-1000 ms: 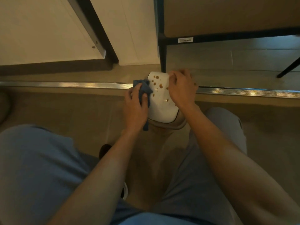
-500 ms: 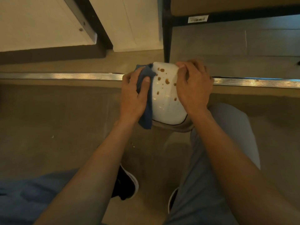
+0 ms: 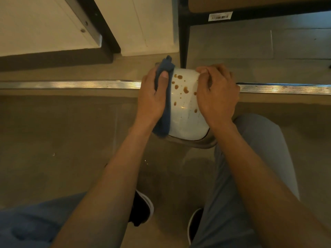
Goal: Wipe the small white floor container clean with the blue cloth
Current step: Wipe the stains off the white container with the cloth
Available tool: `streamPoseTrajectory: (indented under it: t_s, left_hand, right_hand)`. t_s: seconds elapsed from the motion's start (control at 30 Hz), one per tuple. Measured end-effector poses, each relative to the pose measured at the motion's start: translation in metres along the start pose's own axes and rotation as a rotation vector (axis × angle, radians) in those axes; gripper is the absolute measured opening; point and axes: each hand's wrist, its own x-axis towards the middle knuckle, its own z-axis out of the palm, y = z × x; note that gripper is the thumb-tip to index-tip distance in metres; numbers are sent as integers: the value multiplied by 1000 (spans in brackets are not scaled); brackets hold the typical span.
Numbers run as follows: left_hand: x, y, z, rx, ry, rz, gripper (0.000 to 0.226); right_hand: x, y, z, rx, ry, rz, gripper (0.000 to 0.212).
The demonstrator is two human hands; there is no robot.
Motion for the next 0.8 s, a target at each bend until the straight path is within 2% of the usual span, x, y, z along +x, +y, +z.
streamPoseTrajectory:
  t_s: [0.13, 0.3, 0.37, 0.47, 0.63, 0.7, 0.8]
  left_hand:
    - [-46, -28, 3, 6, 76, -9, 47]
    - [-59, -37, 4, 12, 106, 1, 35]
    - [-45, -31, 2, -12, 112, -41, 41]
    - [-14, -12, 0, -13, 36, -75, 49]
    - [40, 21, -4, 18, -154, -225, 46]
    - [41, 24, -3, 12, -171, -258, 41]
    - [15, 20, -3, -43, -93, -166, 33]
  right_hand:
    - [0, 1, -1, 7, -2, -3, 38]
    - [0, 2, -1, 8, -14, -32, 37]
    - [0, 2, -2, 5, -25, -34, 39]
    - [-1, 1, -2, 16, -22, -31, 37]
    - [0, -1, -2, 28, -1, -12, 34]
    - [0, -2, -2, 31, 3, -5, 34]
    - [-1, -2, -2, 25, 11, -4, 34]
